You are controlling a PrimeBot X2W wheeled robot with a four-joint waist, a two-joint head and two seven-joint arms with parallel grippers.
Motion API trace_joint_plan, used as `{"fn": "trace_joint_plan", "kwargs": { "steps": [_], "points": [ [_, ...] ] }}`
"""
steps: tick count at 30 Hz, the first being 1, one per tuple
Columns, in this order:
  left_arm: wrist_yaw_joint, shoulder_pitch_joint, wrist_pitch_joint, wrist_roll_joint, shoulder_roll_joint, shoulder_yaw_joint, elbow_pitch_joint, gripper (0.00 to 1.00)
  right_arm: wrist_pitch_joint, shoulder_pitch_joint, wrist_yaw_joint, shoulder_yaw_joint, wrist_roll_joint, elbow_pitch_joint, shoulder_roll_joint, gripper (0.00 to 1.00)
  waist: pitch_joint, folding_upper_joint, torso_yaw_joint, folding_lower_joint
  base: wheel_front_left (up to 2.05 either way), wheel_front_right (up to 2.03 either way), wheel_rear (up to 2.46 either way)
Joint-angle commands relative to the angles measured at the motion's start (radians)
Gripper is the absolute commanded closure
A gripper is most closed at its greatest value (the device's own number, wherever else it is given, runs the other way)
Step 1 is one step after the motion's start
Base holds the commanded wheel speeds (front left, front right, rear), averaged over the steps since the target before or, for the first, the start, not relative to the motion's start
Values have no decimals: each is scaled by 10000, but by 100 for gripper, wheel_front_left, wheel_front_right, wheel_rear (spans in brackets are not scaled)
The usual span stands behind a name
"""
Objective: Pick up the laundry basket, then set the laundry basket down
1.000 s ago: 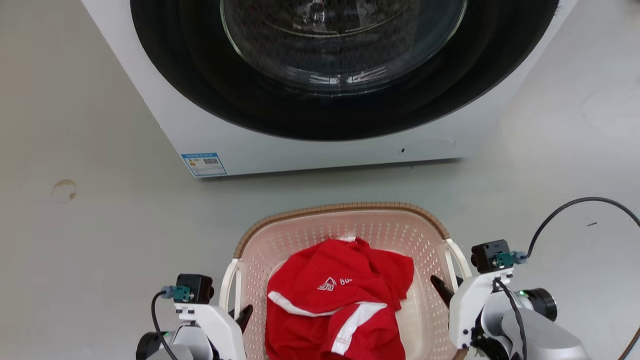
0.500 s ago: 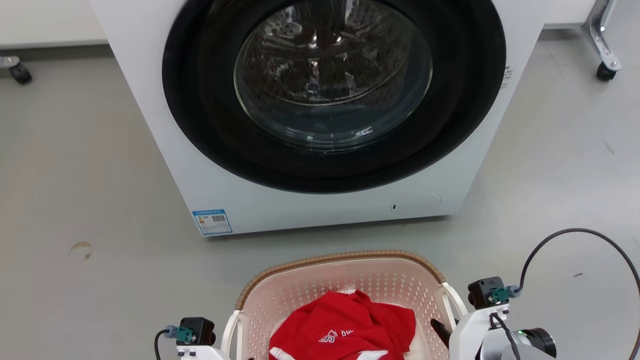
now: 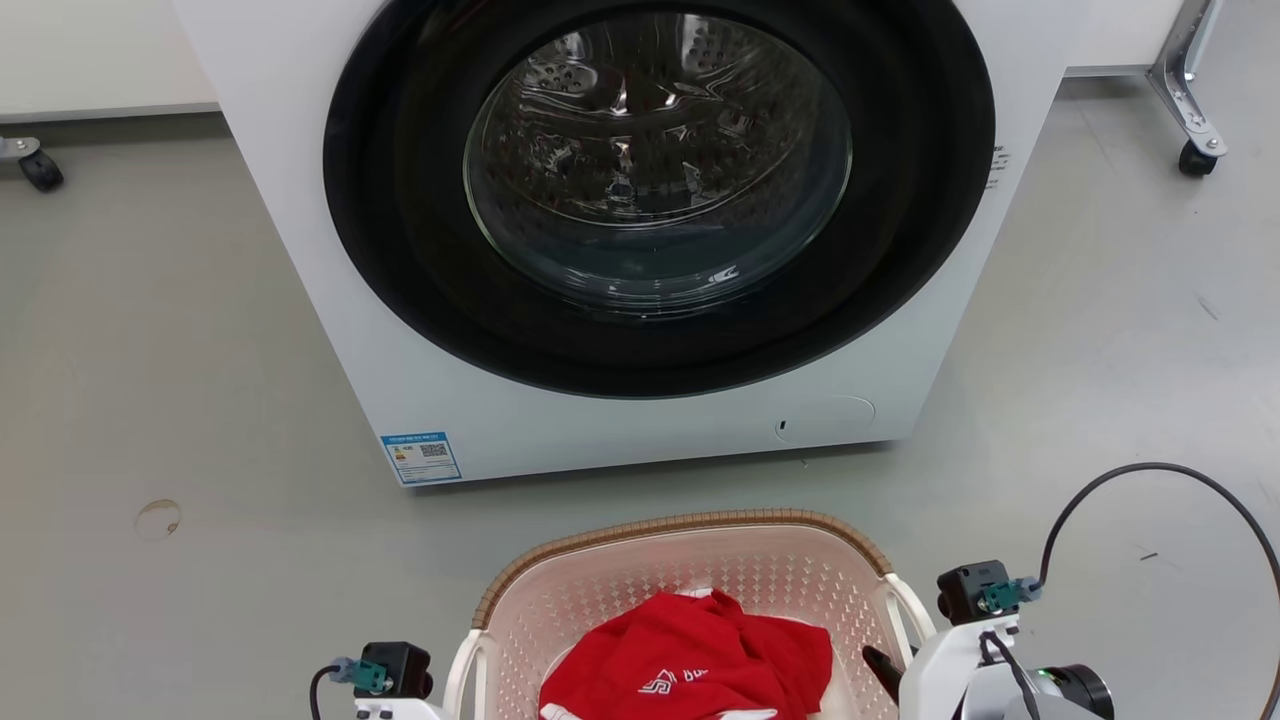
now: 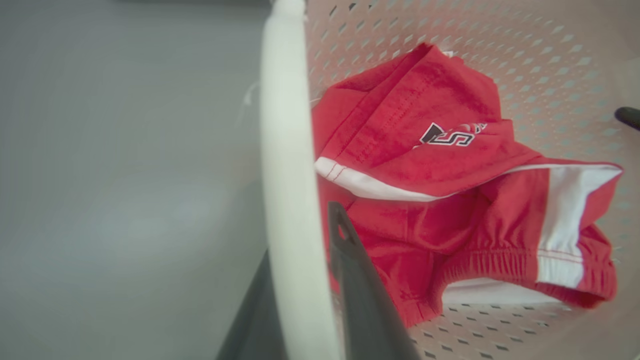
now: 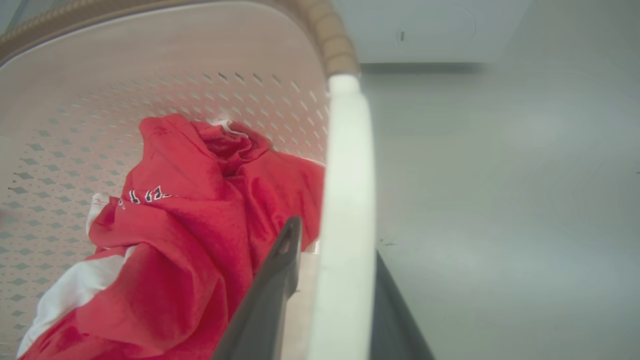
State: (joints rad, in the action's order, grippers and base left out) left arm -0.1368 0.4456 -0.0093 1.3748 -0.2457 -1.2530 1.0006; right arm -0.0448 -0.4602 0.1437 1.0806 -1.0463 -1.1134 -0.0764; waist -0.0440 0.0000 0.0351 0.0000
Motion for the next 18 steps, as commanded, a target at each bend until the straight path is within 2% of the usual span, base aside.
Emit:
{"fn": "trace_joint_plan", "kwargs": {
  "steps": [1,18],
  "points": [
    [61,23,-74,36,-1492,196,498,100,-219,-188,-130,-58,-65,-541,1266,100,7,0,6,0,0,0,0],
    [61,93,-95,185,-1502,17,500,100,-355,-308,-130,332,-404,-596,1266,100,12,0,4,0,0,0,0]
  ]
}}
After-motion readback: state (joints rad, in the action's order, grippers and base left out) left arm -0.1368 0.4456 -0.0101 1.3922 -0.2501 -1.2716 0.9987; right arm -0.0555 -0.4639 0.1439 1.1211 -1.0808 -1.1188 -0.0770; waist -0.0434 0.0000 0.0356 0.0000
